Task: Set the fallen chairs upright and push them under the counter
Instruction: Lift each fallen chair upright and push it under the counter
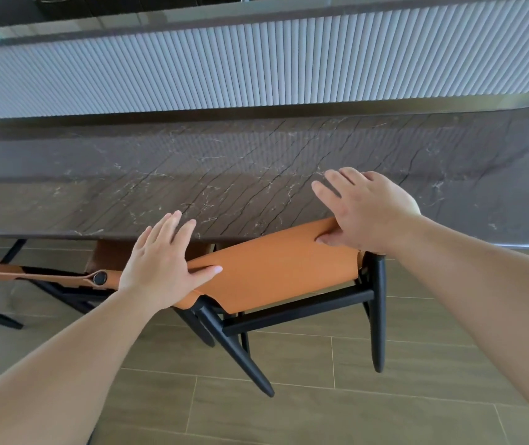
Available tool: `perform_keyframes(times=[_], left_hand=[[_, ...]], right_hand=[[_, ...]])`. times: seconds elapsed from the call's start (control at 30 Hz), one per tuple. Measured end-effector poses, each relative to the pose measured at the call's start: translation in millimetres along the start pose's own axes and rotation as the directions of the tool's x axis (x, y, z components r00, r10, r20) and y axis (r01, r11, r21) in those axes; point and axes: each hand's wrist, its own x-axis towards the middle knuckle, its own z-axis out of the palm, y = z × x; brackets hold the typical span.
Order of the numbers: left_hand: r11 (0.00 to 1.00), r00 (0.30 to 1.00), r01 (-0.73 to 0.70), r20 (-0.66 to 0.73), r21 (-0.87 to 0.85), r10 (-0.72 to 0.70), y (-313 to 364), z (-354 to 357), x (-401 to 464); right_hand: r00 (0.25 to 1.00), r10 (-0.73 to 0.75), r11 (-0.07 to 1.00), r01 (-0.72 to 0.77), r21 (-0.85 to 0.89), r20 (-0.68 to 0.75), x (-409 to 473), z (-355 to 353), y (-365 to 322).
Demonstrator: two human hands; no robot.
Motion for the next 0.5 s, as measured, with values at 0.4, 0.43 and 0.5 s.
perform_keyframes(times=[0.4,0.43,0.5], left_hand=[[0.997,0.998,0.068,0.002,-0.020,-0.068,51,9,-25],[0.997,0.997,0.072,0.001,-0.018,-0.072,55,11,-27],[0.997,0.997,0.074,-0.007,-0.010,-0.074,60,13,-32]], right_hand=[[0.998,0.023,1.000,-0.022,-0.005,0.055,-29,23,24],[0.998,0.024,1.000,-0.023,-0.010,0.059,-32,26,25],[0.998,0.018,1.000,-0.017,-0.018,0.061,-38,31,27]])
